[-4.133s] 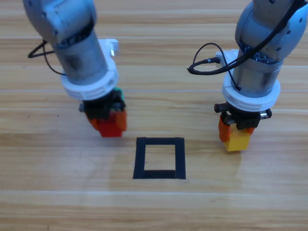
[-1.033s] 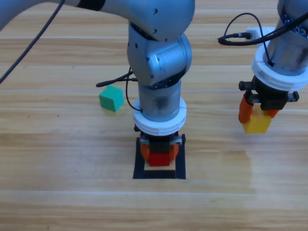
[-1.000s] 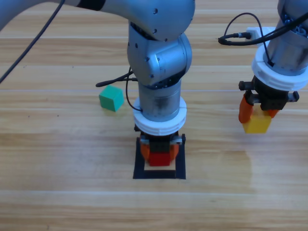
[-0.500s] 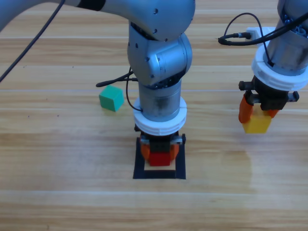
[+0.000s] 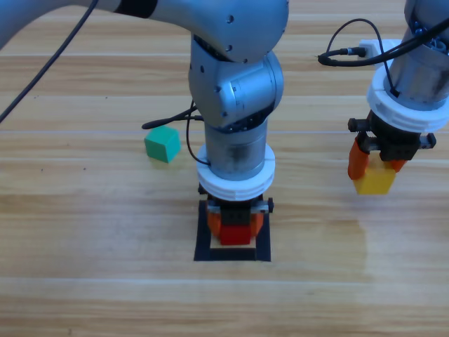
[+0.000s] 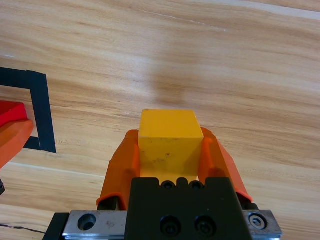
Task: Stack the blocks in the rectangular block: red at the bottom, yellow in the middle, green on top
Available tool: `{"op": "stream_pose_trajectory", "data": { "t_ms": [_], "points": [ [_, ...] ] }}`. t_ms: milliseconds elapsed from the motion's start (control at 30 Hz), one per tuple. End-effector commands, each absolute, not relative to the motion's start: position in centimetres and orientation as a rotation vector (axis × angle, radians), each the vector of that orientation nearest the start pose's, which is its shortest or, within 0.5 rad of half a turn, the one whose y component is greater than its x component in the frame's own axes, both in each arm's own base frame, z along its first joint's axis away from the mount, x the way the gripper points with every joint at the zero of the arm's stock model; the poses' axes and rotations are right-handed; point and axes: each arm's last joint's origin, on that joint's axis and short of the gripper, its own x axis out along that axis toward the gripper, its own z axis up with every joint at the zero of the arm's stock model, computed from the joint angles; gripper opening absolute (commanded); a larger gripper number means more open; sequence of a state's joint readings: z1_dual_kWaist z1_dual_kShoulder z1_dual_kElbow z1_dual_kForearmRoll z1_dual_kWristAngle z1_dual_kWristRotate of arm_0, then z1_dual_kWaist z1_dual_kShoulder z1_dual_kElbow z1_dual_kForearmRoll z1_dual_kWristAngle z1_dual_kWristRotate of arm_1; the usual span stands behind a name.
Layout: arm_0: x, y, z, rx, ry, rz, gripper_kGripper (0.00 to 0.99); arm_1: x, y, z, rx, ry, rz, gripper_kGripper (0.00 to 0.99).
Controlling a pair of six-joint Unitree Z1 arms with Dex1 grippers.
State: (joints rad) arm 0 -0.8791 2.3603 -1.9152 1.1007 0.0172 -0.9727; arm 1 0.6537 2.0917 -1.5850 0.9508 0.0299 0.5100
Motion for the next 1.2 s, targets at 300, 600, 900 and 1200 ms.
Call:
{"op": "stream_pose_trajectory", "data": {
  "t_ms": [300, 600, 900, 1200],
  "points": [
    [29.3, -37.0, 18.0, -0.047, 1.550, 0.073, 0.919, 33.3, 24.2, 21.1, -0.038, 1.515, 0.160, 0.190],
    [29.1, -35.9, 19.4, -0.043, 1.534, 0.067, 0.990, 33.3, 24.2, 21.2, -0.037, 1.513, 0.162, 0.190],
    [28.7, -35.3, 24.6, -0.073, 1.468, -0.032, 0.990, 31.5, 25.2, 24.6, -0.057, 1.414, 0.193, 0.189],
    [29.7, -26.5, 35.7, -0.047, 1.343, -0.129, 0.990, 29.6, 28.0, 27.1, -0.060, 1.399, 0.181, 0.190]
  ]
}}
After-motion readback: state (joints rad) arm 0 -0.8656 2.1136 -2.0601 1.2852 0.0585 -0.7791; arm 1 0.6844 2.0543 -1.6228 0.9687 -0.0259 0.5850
